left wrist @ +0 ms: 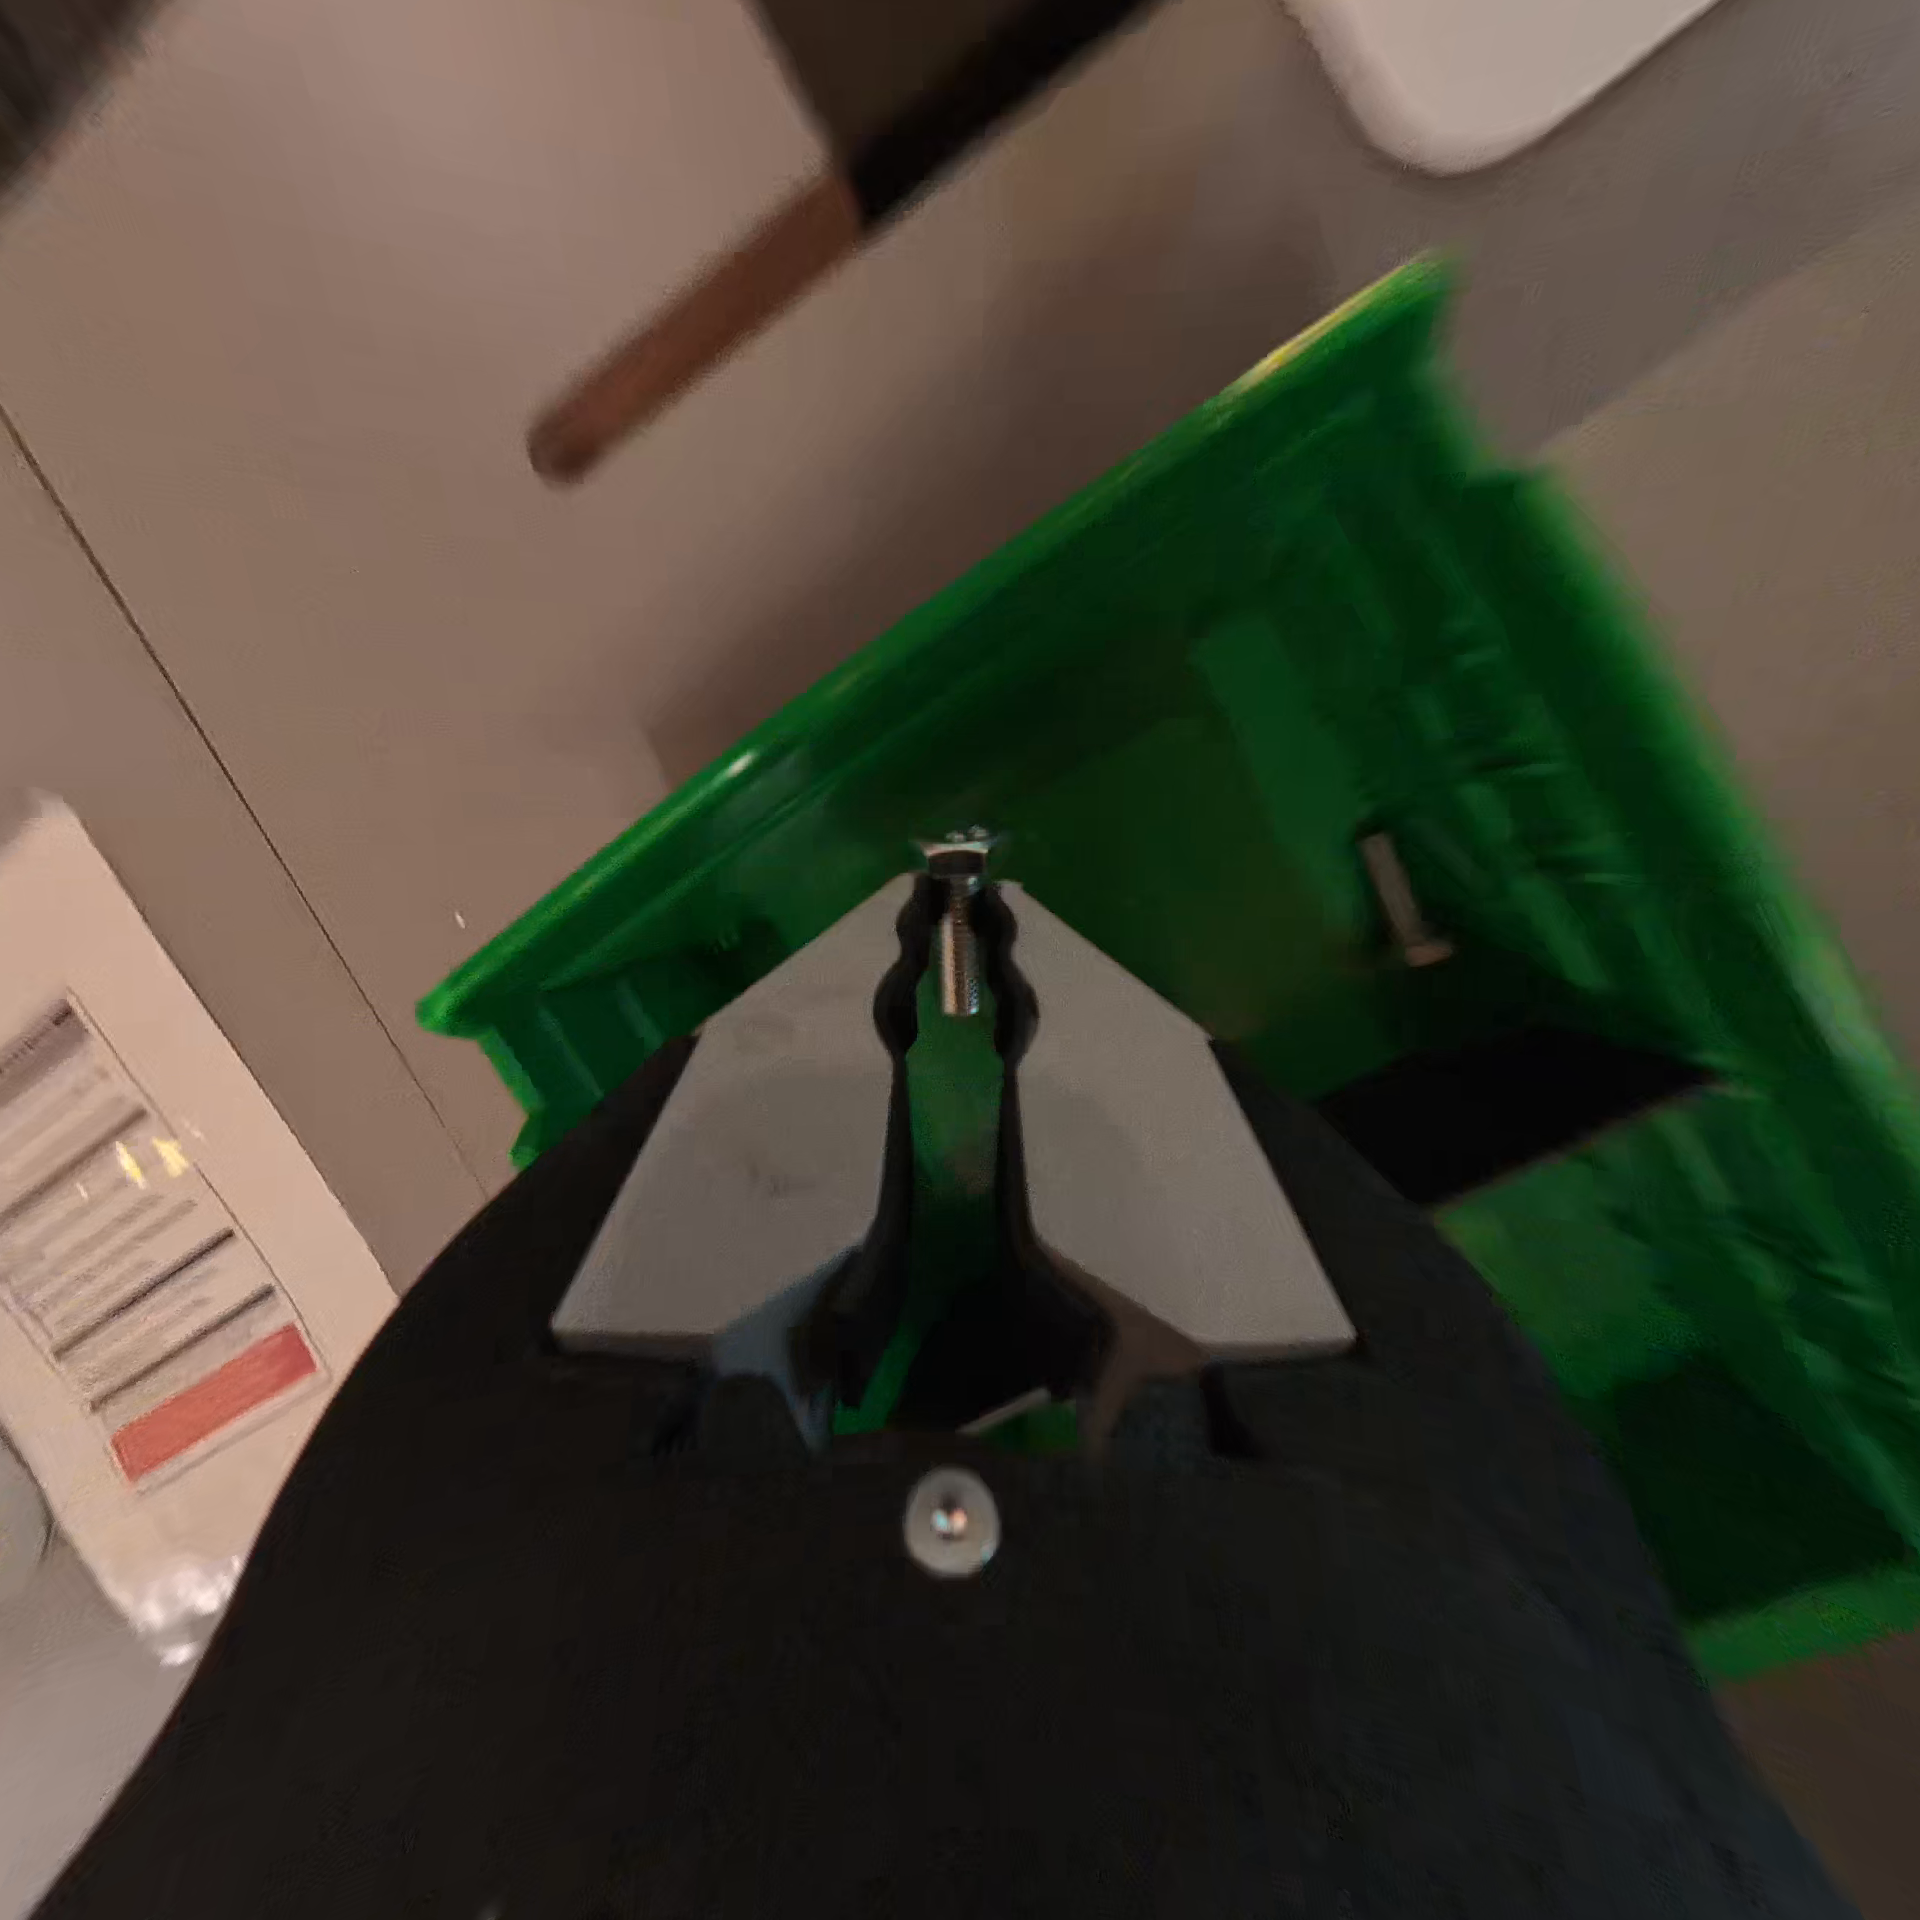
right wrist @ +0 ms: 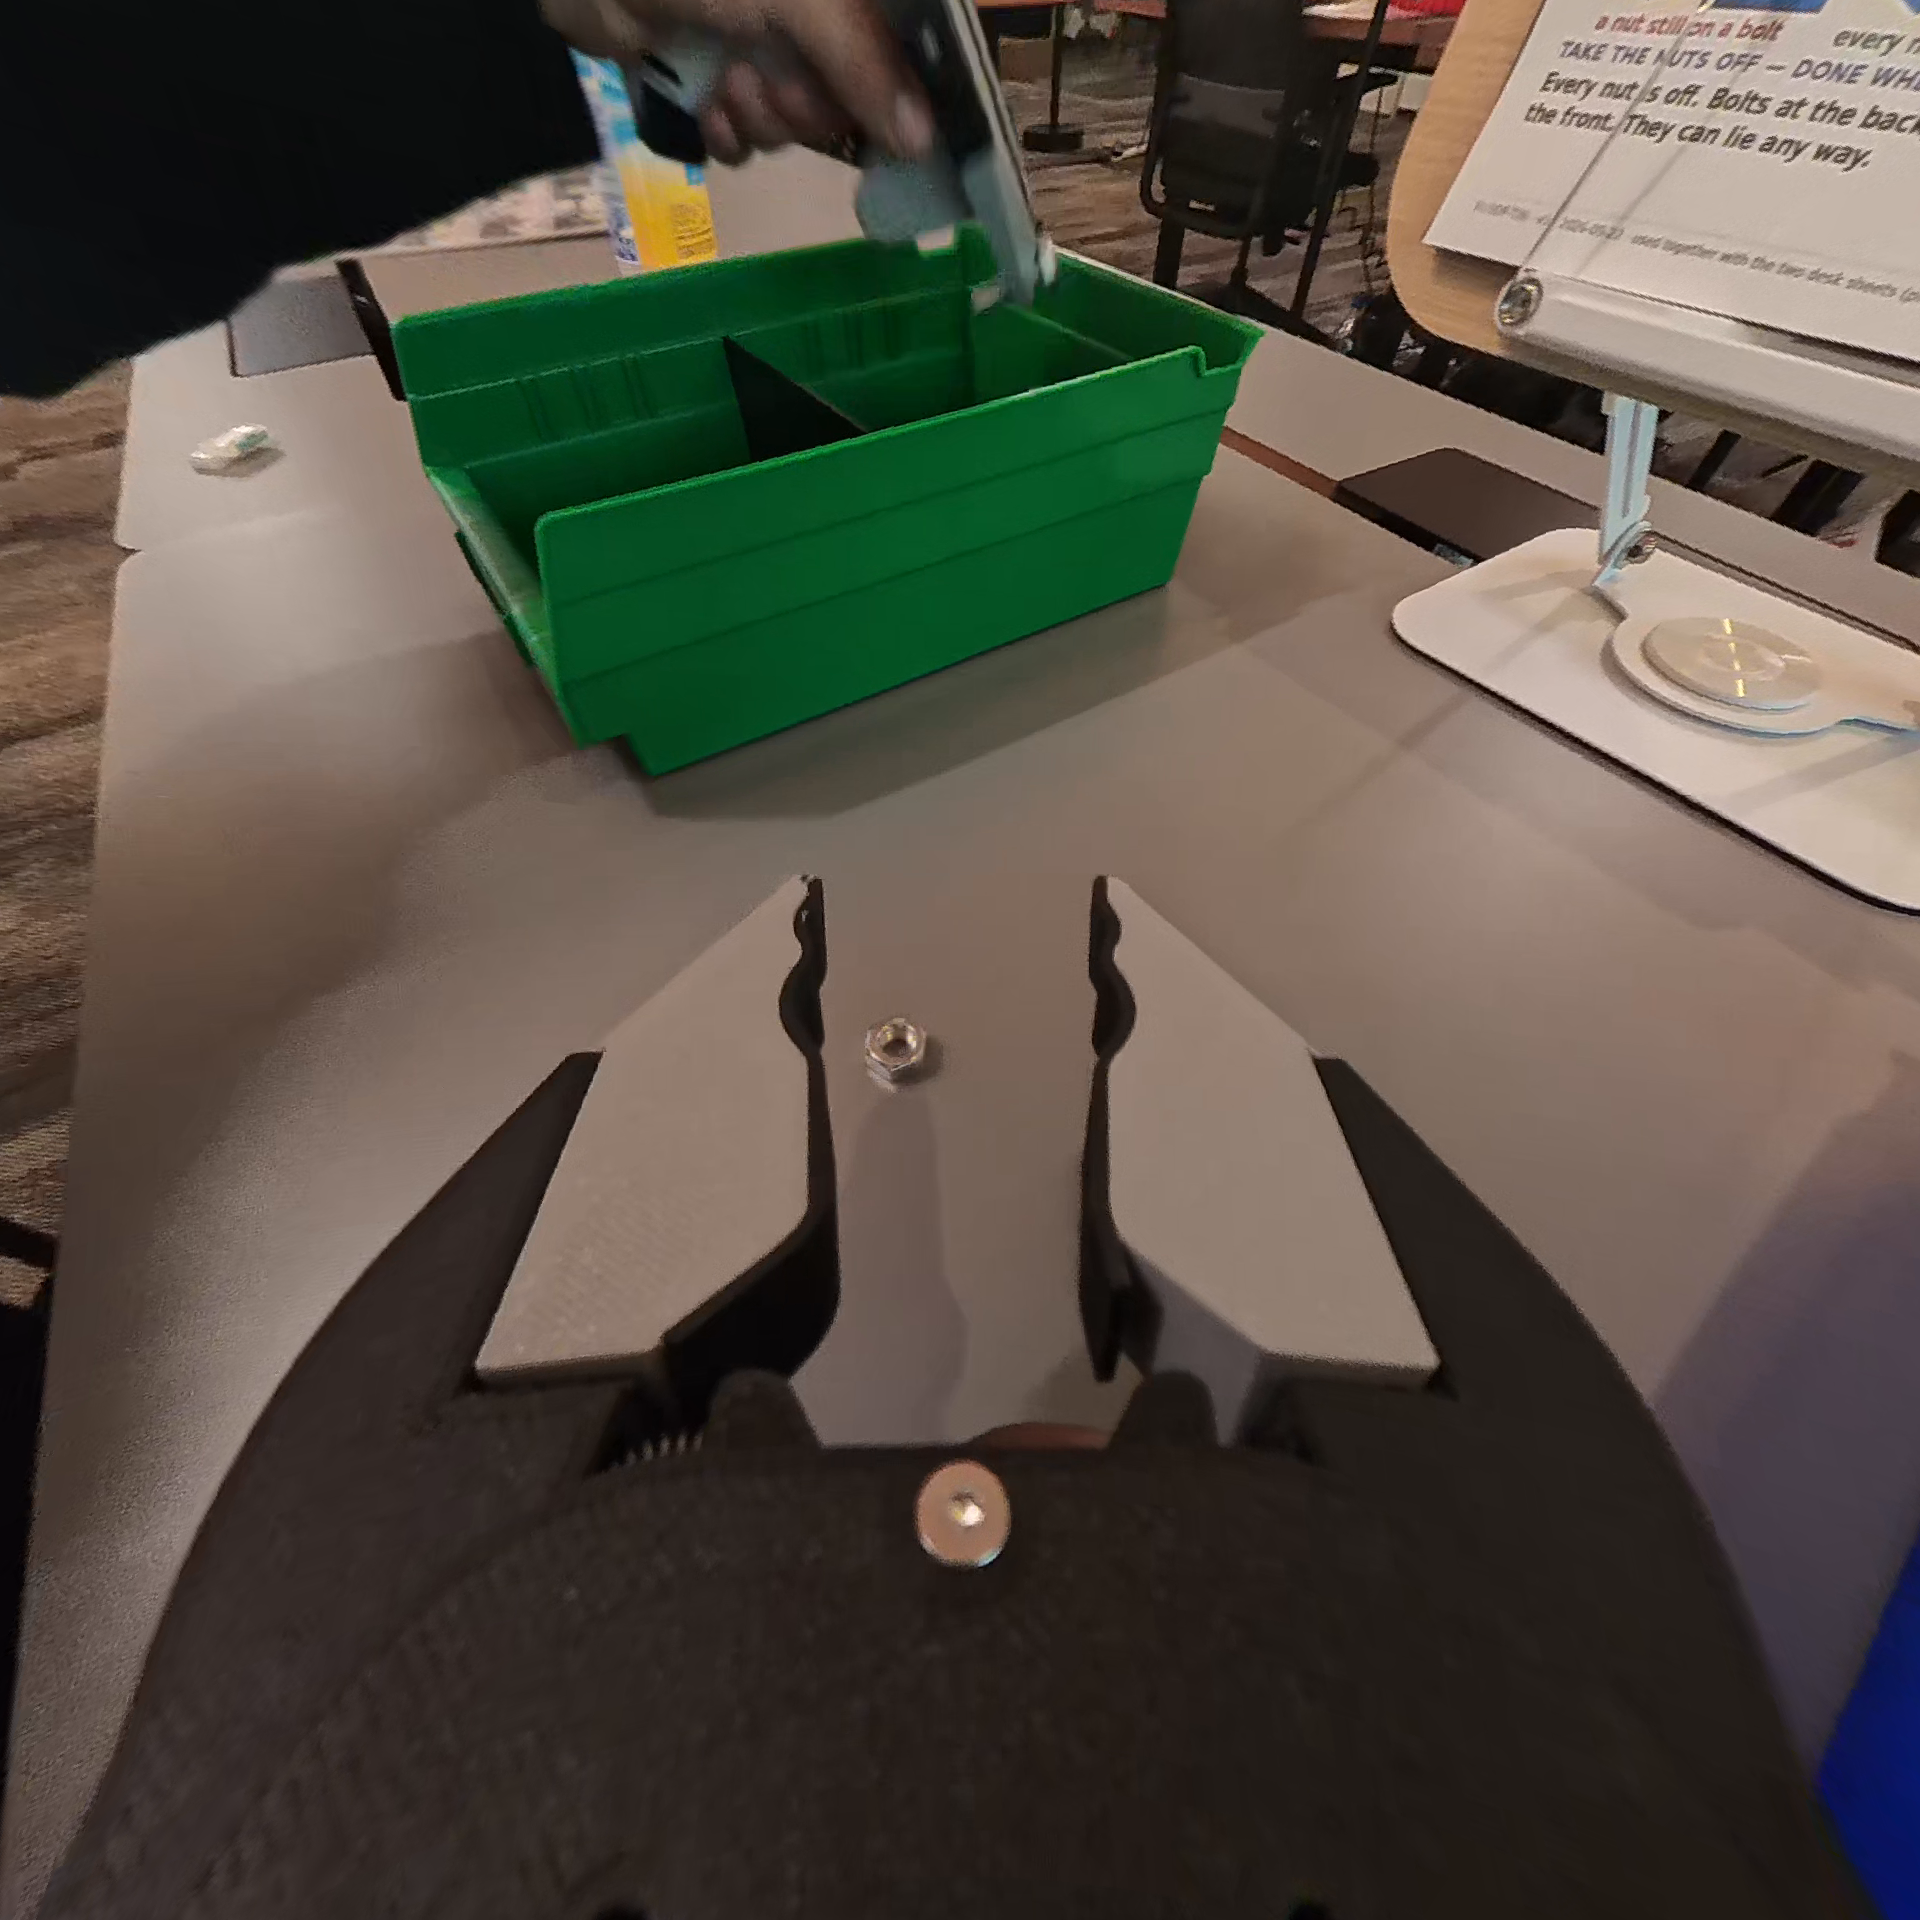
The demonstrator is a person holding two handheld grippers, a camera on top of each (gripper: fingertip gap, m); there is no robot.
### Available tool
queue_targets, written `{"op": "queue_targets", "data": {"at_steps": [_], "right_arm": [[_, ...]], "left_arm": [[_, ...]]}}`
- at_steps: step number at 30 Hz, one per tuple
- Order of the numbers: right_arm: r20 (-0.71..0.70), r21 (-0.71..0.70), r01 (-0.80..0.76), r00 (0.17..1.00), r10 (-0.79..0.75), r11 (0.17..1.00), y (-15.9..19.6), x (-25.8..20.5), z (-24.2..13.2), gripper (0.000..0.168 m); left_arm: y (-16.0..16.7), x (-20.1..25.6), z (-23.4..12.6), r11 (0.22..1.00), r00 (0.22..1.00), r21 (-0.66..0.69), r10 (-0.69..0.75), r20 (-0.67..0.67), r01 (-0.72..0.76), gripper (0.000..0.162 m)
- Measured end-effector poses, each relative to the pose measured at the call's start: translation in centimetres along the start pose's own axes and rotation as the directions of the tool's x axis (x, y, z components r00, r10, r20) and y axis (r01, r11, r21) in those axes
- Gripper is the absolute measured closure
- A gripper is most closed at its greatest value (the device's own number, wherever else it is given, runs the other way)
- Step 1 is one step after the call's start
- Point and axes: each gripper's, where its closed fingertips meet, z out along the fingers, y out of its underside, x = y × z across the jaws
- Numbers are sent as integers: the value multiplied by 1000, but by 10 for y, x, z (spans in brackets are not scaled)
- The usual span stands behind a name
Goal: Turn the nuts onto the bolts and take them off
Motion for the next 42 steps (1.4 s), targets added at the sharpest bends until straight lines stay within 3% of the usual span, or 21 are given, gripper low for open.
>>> {"op": "queue_targets", "data": {"at_steps": [2, 4, 6, 9, 12, 14, 19, 25, 29, 36, 42], "right_arm": [[-22, 14, 10, 1000, -10, 1000, -1, 4, 1, 121], [-47, 38, 25, 999, -23, 999, -4, 9, 0, 120], [-79, 74, 51, 996, -45, 996, -8, 14, -2, 120], [-122, 119, 96, 989, -82, 988, -12, 19, -6, 120], [-177, 149, 130, 979, -103, 980, -15, 25, -10, 121], [-191, 162, 128, 977, -96, 978, -16, 29, -12, 121], [-155, 185, 132, 982, -103, 974, -15, 25, -12, 124], [-145, 194, 133, 984, -106, 972, -11, 20, -15, 121], [-71, 194, 88, 995, -75, 977, -3, 14, -21, 122], [-19, 229, 72, 997, -69, 971, -6, 8, -24, 125], [4, 220, 59, 998, -62, 974, -6, 4, -25, 128]], "left_arm": [[-37, 43, -52, 963, 996, 265, 73, -55, -55, 155], [-60, 104, -108, 854, 980, 514, 159, -116, -78, 155], [-62, 173, -149, 732, 949, 676, 264, -174, -80, 155], [-46, 273, -172, 596, 875, 800, 422, -237, -70, 156], [-31, 333, -156, 548, 830, 833, 496, -255, -72, 156], [-30, 340, -133, 541, 841, 838, 485, -239, -73, 156], [-21, 349, -101, 558, 785, 830, 512, -349, 5, 156], [-26, 330, -96, 520, 847, 854, 457, -272, -6, 156], [-28, 325, -98, 487, 841, 868, 428, -331, 93, 156], [-27, 331, -88, 435, 840, 900, 477, -257, 28, 156], [-22, 331, -61, 536, 854, 843, 456, -252, -38, 156]]}}
